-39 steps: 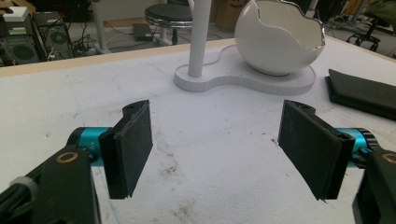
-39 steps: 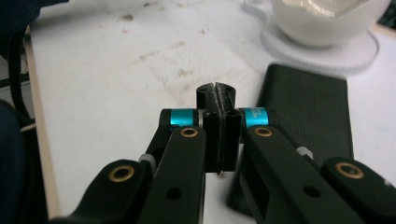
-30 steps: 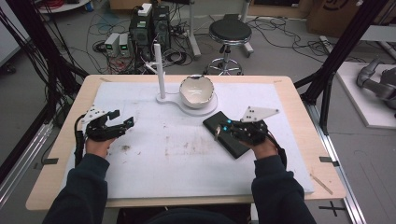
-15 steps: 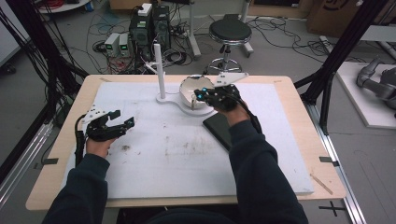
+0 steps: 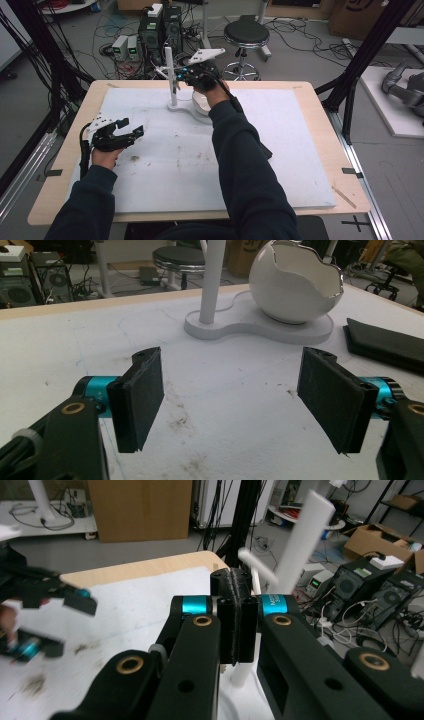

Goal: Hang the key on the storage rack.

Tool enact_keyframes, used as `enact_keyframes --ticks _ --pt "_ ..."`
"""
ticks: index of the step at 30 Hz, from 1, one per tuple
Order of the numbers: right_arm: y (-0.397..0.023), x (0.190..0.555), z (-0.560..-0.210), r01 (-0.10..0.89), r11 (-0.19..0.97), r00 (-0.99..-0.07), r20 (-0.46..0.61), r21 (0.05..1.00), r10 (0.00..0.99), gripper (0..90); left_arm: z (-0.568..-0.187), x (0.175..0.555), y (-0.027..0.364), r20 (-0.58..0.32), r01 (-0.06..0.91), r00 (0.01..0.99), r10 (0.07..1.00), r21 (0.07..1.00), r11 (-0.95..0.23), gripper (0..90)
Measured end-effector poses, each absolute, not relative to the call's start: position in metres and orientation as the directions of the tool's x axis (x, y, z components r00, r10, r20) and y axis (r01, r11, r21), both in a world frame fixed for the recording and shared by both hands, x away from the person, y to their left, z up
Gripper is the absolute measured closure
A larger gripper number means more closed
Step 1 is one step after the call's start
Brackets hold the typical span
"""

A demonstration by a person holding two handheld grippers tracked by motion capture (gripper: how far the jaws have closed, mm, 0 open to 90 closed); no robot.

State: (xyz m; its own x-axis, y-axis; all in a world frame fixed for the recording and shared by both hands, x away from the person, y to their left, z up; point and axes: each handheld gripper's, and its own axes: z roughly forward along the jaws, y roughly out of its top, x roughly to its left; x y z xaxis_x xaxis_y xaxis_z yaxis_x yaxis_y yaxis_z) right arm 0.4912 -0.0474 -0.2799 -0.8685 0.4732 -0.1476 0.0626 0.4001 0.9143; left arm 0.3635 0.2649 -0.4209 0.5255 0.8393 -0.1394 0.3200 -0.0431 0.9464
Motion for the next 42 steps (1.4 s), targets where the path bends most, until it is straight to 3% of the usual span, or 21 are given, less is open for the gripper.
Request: enact_keyframes --ticks 9,14,15,16,17,18,21,24,28,30,31,37,42 --pt "-0.01 0.515 -0.27 0.092 0.408 -0.84 -0.15 0.908 0.521 90.0 -0.421 0.361 0.268 -0.141 0.318 0.52 0.842 0.947 -0.038 26.5" --pt "-0.008 0.528 -0.282 0.176 0.429 -0.807 -0.119 0.886 0.578 89.5 -0.421 0.36 0.27 -0.141 0.317 0.516 0.845 0.948 -0.036 26.6" --pt "-0.011 0.528 -0.284 0.186 0.401 -0.801 -0.098 0.897 0.591 83.9 -0.421 0.36 0.27 -0.141 0.317 0.516 0.845 0.948 -0.036 26.6" --pt "-0.011 0.528 -0.284 0.186 0.401 -0.801 -0.098 0.897 0.591 83.9 -0.421 0.36 0.271 -0.14 0.318 0.515 0.846 0.948 -0.036 26.6" --pt "-0.019 0.528 -0.285 0.214 0.338 -0.788 -0.043 0.916 0.614 68.8 -0.422 0.36 0.271 -0.143 0.317 0.514 0.846 0.948 -0.032 26.6" --pt "-0.019 0.528 -0.285 0.214 0.338 -0.788 -0.043 0.916 0.614 68.8 -0.422 0.36 0.271 -0.143 0.317 0.514 0.846 0.948 -0.032 26.6" --pt "-0.047 0.517 -0.285 0.192 0.368 -0.762 -0.098 0.91 0.64 56.5 -0.421 0.359 0.272 -0.145 0.316 0.513 0.846 0.948 -0.029 26.6" --pt "-0.069 0.51 -0.286 0.191 0.368 -0.755 -0.104 0.91 0.648 51.1 -0.422 0.359 0.272 -0.146 0.317 0.514 0.846 0.948 -0.029 26.6" --pt "-0.138 0.494 -0.297 0.245 0.37 -0.738 -0.075 0.896 0.671 38.4 -0.421 0.359 0.271 -0.143 0.317 0.515 0.845 0.948 -0.033 26.6" --pt "-0.148 0.491 -0.299 0.262 0.37 -0.732 -0.066 0.891 0.678 36.2 -0.422 0.359 0.271 -0.142 0.317 0.515 0.846 0.948 -0.033 26.6" --pt "-0.177 0.48 -0.304 0.308 0.362 -0.717 -0.036 0.88 0.697 31.8 -0.422 0.359 0.271 -0.143 0.318 0.513 0.847 0.948 -0.033 26.6" --pt "-0.233 0.444 -0.324 0.323 0.419 -0.673 -0.105 0.848 0.732 26.6 -0.421 0.359 0.272 -0.141 0.312 0.505 0.851 0.95 -0.028 26.5" --pt "-0.253 0.418 -0.341 0.315 0.445 -0.665 -0.139 0.839 0.733 25.5 -0.422 0.361 0.271 -0.146 0.313 0.507 0.85 0.949 -0.024 26.5"
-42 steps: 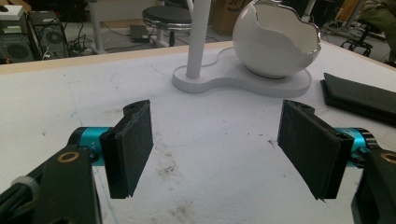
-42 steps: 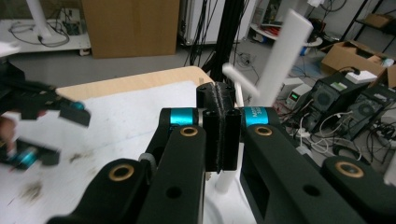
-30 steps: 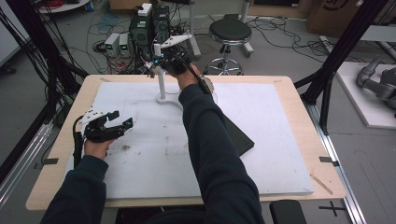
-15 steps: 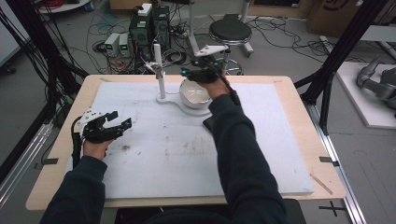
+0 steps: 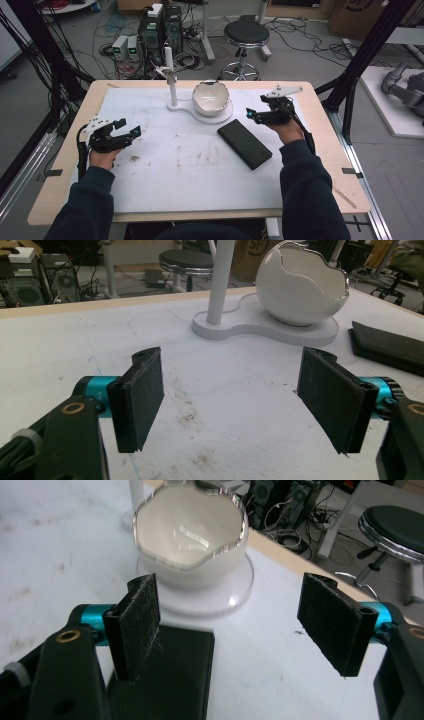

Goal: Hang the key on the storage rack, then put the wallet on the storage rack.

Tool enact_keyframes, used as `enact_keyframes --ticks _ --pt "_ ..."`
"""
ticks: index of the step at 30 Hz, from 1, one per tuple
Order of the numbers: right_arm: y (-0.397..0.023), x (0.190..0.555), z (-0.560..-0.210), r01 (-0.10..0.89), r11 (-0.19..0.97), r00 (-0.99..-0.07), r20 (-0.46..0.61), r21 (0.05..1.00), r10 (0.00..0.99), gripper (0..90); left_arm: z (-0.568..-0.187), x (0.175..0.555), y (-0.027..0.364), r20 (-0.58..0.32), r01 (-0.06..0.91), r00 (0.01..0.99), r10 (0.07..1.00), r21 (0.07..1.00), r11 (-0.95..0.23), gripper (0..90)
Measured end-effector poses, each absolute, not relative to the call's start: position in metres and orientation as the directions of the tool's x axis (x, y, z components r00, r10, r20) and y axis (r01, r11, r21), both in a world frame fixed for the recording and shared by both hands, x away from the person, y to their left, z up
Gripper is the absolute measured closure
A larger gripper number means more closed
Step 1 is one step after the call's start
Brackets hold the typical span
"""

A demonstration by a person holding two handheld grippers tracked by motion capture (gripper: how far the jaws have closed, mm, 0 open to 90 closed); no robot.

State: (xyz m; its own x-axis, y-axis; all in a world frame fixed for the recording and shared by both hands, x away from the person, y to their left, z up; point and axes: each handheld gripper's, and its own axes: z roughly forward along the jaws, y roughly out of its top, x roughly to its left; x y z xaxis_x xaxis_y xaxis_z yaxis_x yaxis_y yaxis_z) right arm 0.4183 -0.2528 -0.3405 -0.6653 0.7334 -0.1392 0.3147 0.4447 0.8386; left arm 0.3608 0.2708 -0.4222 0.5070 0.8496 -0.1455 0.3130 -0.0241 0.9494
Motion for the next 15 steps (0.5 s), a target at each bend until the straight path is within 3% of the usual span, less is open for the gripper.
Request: enact_keyframes --ticks 7,15 --pt "-0.271 0.392 -0.373 0.337 0.411 -0.652 -0.105 0.847 0.751 25.1 -0.421 0.358 0.268 -0.131 0.32 0.513 0.848 0.946 -0.048 26.6" --pt "-0.278 0.371 -0.378 0.314 0.374 -0.649 -0.09 0.873 0.755 22.6 -0.423 0.36 0.265 -0.128 0.32 0.52 0.845 0.946 -0.054 26.9"
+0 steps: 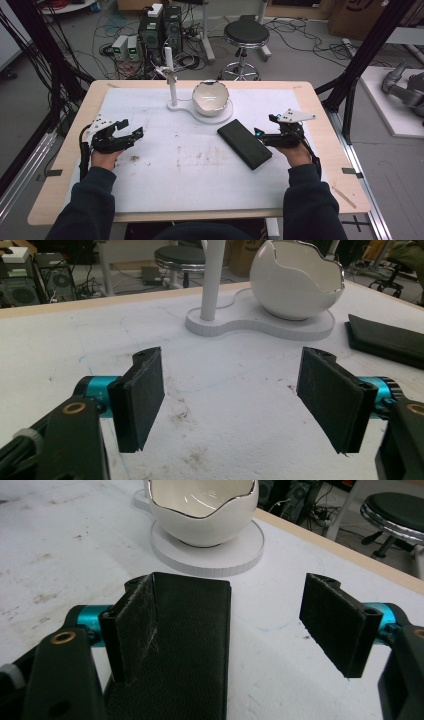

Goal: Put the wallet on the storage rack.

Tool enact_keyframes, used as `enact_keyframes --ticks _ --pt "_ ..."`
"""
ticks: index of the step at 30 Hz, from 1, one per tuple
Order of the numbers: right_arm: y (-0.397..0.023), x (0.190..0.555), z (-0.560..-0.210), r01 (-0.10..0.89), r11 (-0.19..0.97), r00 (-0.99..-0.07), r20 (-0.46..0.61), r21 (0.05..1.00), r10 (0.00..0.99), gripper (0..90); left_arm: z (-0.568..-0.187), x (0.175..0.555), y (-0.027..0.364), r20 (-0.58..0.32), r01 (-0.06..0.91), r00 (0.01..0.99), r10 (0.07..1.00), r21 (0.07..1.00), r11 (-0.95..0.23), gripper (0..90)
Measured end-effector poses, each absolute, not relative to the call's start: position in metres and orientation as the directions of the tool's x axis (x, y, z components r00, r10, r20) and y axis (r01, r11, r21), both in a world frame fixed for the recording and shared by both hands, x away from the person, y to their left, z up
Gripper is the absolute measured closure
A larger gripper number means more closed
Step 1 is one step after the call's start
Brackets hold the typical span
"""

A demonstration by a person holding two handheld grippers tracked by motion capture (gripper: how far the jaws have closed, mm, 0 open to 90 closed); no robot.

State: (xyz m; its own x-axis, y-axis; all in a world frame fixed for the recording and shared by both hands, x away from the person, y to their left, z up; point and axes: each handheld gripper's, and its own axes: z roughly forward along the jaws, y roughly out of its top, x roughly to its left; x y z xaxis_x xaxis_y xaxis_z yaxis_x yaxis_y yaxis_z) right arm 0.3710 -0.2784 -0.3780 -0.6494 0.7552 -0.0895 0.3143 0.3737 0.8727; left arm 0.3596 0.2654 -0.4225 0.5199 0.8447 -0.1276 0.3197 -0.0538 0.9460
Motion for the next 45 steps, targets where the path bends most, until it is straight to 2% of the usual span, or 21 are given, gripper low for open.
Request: enact_keyframes --ticks 8,18,21,23,28,34,42,45 --pt "-0.288 0.352 -0.393 0.318 0.377 -0.62 -0.11 0.87 0.777 21.8 -0.422 0.36 0.268 -0.139 0.317 0.516 0.845 0.948 -0.038 27.0" --pt "-0.281 0.348 -0.4 0.288 0.411 -0.616 -0.161 0.865 0.771 21.8 -0.42 0.357 0.266 -0.117 0.315 0.517 0.848 0.947 -0.061 27.0" --pt "-0.277 0.345 -0.405 0.299 0.43 -0.628 -0.164 0.852 0.761 22.1 -0.42 0.357 0.265 -0.112 0.313 0.52 0.847 0.947 -0.067 26.9" --pt "-0.271 0.345 -0.411 0.303 0.47 -0.654 -0.178 0.829 0.736 27.0 -0.421 0.358 0.263 -0.107 0.313 0.523 0.846 0.947 -0.075 27.0" --pt "-0.262 0.343 -0.421 0.301 0.478 -0.685 -0.161 0.825 0.71 28.5 -0.422 0.36 0.263 -0.117 0.317 0.524 0.844 0.946 -0.066 27.1" --pt "-0.247 0.343 -0.431 0.292 0.534 -0.717 -0.188 0.793 0.671 21.2 -0.422 0.359 0.263 -0.114 0.316 0.524 0.844 0.946 -0.068 27.1" --pt "-0.228 0.347 -0.447 0.345 0.613 -0.73 -0.208 0.711 0.651 20.8 -0.423 0.36 0.261 -0.11 0.321 0.526 0.843 0.944 -0.077 27.2" --pt "-0.226 0.347 -0.449 0.316 0.652 -0.741 -0.25 0.689 0.623 20.0 -0.423 0.36 0.261 -0.108 0.32 0.527 0.843 0.944 -0.079 27.3"
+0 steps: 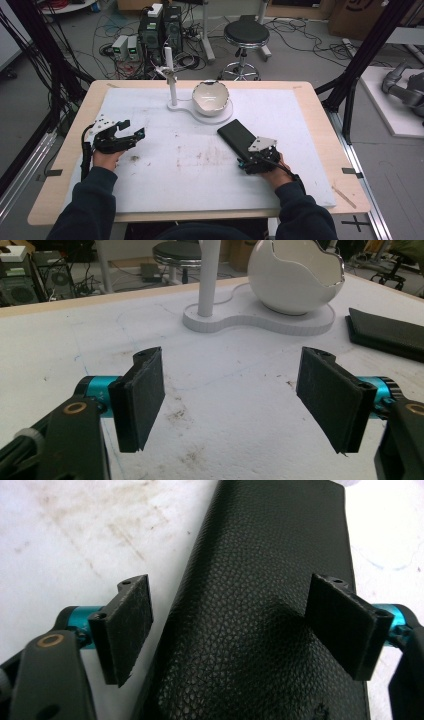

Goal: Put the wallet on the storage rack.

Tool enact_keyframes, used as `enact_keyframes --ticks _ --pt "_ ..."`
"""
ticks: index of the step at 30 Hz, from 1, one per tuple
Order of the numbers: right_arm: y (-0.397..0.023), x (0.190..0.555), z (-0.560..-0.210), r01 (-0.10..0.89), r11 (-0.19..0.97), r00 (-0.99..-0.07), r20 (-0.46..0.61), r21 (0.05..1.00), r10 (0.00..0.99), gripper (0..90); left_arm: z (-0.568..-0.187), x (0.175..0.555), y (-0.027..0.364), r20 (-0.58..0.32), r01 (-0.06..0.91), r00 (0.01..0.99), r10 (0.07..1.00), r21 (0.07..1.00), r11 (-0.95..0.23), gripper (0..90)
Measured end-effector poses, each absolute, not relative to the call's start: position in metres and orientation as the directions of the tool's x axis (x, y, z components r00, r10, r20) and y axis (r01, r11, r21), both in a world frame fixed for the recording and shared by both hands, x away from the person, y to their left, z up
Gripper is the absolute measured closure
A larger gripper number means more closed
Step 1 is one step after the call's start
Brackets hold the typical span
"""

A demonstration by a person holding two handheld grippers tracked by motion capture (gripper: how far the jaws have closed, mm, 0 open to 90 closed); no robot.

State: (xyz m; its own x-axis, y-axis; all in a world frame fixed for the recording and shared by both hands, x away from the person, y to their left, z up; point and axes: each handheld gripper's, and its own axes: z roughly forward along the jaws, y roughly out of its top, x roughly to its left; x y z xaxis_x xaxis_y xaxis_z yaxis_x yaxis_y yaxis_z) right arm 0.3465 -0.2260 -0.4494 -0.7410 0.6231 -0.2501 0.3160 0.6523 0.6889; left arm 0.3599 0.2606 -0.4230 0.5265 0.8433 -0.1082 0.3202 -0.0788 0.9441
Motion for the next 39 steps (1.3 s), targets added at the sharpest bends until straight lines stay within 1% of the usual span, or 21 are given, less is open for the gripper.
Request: enact_keyframes --ticks 2,3,4,5,7,8,9,10,12,14,17,20,22,26,30,32,35,39 --pt "-0.227 0.346 -0.448 0.301 0.669 -0.74 -0.276 0.679 0.613 29.4 -0.423 0.36 0.26 -0.108 0.321 0.526 0.843 0.944 -0.08 27.3" --pt "-0.227 0.346 -0.448 0.301 0.669 -0.74 -0.276 0.679 0.613 29.4 -0.423 0.36 0.26 -0.107 0.322 0.527 0.843 0.943 -0.081 27.3" --pt "-0.226 0.346 -0.447 0.298 0.674 -0.739 -0.284 0.676 0.611 32.0 -0.423 0.36 0.26 -0.107 0.323 0.529 0.842 0.943 -0.083 27.3" --pt "-0.226 0.345 -0.447 0.29 0.681 -0.745 -0.289 0.672 0.601 36.6 -0.423 0.36 0.26 -0.107 0.323 0.529 0.842 0.943 -0.083 27.3" --pt "-0.225 0.342 -0.445 0.242 0.715 -0.762 -0.328 0.656 0.558 49.2 -0.423 0.36 0.259 -0.106 0.323 0.529 0.842 0.943 -0.085 27.4" --pt "-0.226 0.341 -0.442 0.23 0.716 -0.769 -0.329 0.659 0.549 61.7 -0.423 0.36 0.259 -0.105 0.325 0.531 0.841 0.942 -0.088 27.5" --pt "-0.226 0.341 -0.442 0.23 0.716 -0.769 -0.329 0.659 0.549 61.7 -0.424 0.36 0.259 -0.107 0.325 0.53 0.841 0.942 -0.085 27.5" --pt "-0.227 0.34 -0.441 0.226 0.714 -0.766 -0.332 0.663 0.551 69.2 -0.424 0.36 0.259 -0.108 0.326 0.53 0.841 0.942 -0.084 27.5" --pt "-0.228 0.338 -0.438 0.21 0.722 -0.762 -0.351 0.659 0.543 78.2 -0.423 0.36 0.259 -0.106 0.326 0.532 0.84 0.941 -0.088 27.5" --pt "-0.227 0.337 -0.436 0.206 0.725 -0.757 -0.362 0.657 0.544 80.6 -0.423 0.36 0.26 -0.11 0.325 0.53 0.841 0.942 -0.082 27.5" --pt "-0.23 0.337 -0.432 0.207 0.706 -0.749 -0.354 0.678 0.56 81.5 -0.424 0.36 0.261 -0.112 0.327 0.528 0.842 0.942 -0.08 27.6" --pt "-0.24 0.337 -0.422 0.233 0.622 -0.725 -0.292 0.748 0.623 82.5 -0.424 0.361 0.26 -0.111 0.326 0.526 0.843 0.942 -0.079 27.6" --pt "-0.243 0.337 -0.419 0.231 0.605 -0.721 -0.283 0.762 0.632 82.7 -0.424 0.361 0.26 -0.112 0.326 0.526 0.843 0.942 -0.079 27.5" --pt "-0.251 0.335 -0.407 0.244 0.525 -0.712 -0.217 0.815 0.668 83.3 -0.424 0.361 0.261 -0.111 0.326 0.525 0.844 0.942 -0.078 27.6" --pt "-0.253 0.334 -0.398 0.24 0.48 -0.713 -0.183 0.844 0.677 83.4 -0.424 0.361 0.261 -0.113 0.328 0.525 0.844 0.941 -0.078 27.6" --pt "-0.254 0.335 -0.394 0.245 0.449 -0.716 -0.152 0.859 0.681 83.4 -0.424 0.361 0.262 -0.116 0.329 0.525 0.843 0.941 -0.075 27.6" --pt "-0.259 0.337 -0.388 0.275 0.375 -0.713 -0.074 0.885 0.697 83.4 -0.424 0.361 0.262 -0.118 0.328 0.524 0.843 0.942 -0.073 27.6" --pt "-0.266 0.336 -0.383 0.288 0.318 -0.704 -0.026 0.903 0.71 83.2 -0.424 0.361 0.262 -0.117 0.329 0.525 0.843 0.942 -0.074 27.6"
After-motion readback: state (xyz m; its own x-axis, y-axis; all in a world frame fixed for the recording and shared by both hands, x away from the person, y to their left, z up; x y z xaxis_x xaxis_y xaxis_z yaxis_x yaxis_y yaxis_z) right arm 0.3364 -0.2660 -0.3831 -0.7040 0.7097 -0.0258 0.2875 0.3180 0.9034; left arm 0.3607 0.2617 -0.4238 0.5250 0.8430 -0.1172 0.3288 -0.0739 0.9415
